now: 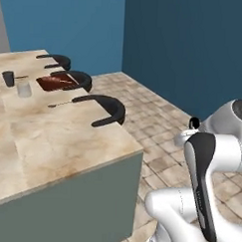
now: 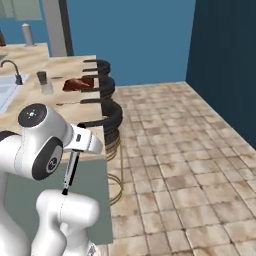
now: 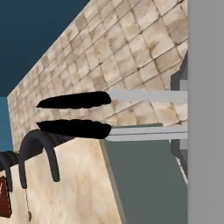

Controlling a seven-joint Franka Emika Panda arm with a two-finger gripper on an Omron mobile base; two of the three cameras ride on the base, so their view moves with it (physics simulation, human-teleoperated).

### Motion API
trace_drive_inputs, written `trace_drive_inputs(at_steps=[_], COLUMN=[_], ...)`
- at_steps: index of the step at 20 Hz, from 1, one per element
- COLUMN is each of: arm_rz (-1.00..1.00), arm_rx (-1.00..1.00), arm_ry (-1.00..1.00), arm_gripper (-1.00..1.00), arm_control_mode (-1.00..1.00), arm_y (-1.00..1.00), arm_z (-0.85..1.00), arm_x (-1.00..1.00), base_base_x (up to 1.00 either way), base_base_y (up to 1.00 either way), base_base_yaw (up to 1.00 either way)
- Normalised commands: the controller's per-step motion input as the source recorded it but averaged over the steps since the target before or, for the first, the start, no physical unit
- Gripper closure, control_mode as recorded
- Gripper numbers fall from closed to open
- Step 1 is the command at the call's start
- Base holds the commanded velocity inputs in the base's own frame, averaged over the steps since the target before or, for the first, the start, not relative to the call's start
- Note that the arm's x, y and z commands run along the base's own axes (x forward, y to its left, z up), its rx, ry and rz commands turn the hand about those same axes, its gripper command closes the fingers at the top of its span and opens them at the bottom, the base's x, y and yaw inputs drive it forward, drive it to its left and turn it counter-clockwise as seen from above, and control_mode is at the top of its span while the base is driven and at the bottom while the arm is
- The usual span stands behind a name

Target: Take the tongs from the drawer on the right and place them on the dining counter next to the tray containing the kebab skewer.

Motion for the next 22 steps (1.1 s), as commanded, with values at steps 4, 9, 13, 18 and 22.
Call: trace_drive_inputs(at_steps=[4, 9, 13, 18, 22], arm_rz=[0.0, 0.0, 0.0, 0.0, 0.0], arm_rx=[0.0, 0.0, 0.0, 0.0, 0.0], arm_ry=[0.0, 0.0, 0.0, 0.0, 0.0], arm_gripper=[1.0, 1.0, 1.0, 1.0, 1.0], arm_control_mode=[1.0, 1.0, 1.0, 1.0, 1.0], arm_y=[0.0, 0.0, 0.0, 0.0, 0.0], arm_z=[0.0, 0.0, 0.0, 0.0, 0.0], arm_x=[0.0, 0.0, 0.0, 0.0, 0.0], base_base_x=[0.33, 0.25, 0.2, 0.28, 0.4], base_base_y=[-1.0, -0.99, -0.85, -0.84, -0.88], base_base_yaw=[0.34, 0.51, 0.62, 0.63, 0.62])
